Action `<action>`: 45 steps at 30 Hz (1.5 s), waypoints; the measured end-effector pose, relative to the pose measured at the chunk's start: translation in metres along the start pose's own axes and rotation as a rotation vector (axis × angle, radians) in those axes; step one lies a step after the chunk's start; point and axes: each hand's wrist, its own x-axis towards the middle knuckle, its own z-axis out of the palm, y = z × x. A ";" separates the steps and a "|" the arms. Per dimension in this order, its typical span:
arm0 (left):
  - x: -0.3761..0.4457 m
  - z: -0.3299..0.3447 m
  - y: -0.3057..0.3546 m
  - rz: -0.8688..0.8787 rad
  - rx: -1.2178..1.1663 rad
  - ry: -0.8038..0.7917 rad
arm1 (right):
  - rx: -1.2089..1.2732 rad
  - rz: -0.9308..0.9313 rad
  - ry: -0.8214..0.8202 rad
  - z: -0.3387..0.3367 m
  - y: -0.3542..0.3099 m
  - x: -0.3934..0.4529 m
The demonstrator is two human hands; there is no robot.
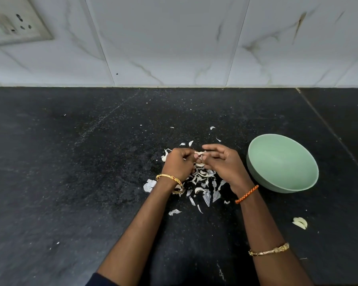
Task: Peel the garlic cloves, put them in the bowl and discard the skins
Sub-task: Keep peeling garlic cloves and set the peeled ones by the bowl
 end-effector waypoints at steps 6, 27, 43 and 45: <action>-0.002 -0.002 0.001 0.027 0.004 0.090 | -0.083 -0.125 0.038 0.004 -0.001 -0.003; 0.005 0.006 0.013 0.000 -0.127 0.075 | 0.134 -0.185 0.223 0.007 0.014 -0.002; 0.018 0.005 0.011 0.016 -0.053 0.049 | -0.261 -0.423 0.231 0.009 0.015 0.003; 0.017 0.009 0.011 0.056 -0.020 0.087 | -0.257 -0.442 0.257 0.012 0.018 0.003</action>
